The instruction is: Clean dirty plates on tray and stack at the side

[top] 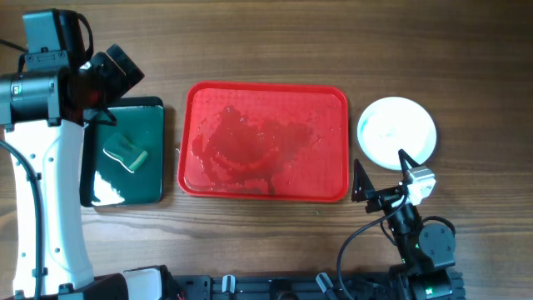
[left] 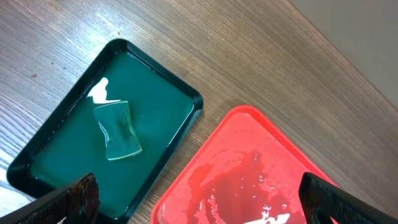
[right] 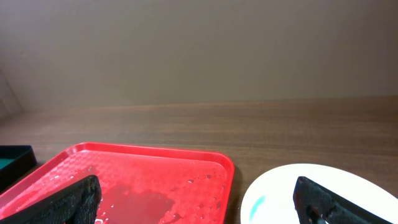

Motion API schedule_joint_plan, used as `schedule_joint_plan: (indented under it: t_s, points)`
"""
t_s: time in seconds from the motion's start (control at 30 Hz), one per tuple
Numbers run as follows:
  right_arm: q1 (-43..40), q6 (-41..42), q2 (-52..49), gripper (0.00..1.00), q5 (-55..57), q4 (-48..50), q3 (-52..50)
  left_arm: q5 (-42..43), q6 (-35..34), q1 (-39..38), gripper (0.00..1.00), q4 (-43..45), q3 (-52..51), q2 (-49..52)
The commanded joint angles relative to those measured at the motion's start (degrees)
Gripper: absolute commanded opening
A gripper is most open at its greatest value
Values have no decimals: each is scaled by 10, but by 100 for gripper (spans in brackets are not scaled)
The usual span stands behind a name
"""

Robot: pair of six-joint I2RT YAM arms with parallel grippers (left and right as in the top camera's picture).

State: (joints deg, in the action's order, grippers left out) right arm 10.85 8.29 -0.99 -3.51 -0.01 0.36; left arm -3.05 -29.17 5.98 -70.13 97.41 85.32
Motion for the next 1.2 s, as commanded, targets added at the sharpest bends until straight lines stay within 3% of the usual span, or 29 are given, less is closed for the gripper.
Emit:
schedule_joint_plan:
  t_s: [0.0,0.17,0.23,0.27,0.4,0.57,0.67,0.8,1.17]
  points:
    - [2,8,4,100,5,1,-1,5,3,-2,100,2,2,0]
    - [2,8,4,100,5,1,-1,-41,7,-17,100,5,-5,-51]
    - [2,8,4,100,5,1,-1,-41,7,-37,100,81,-70,-124]
    - [2,8,4,100,5,1,-1,-41,7,-45,100,134,-118,-163]
    - [2,8,4,100,5,1,-1,-19,16,-59,100,421,-464,-394]
    - [2,8,4,100,5,1,-1,80,148,-59,100,648,-780,-645]
    - [2,8,4,100,5,1,-1,73,170,-59,100,657,-865,-750]
    - [2,8,4,100,5,1,-1,73,259,-58,100,656,-929,-823]
    - [2,8,4,100,5,1,-1,73,264,-67,100,661,-970,-852]
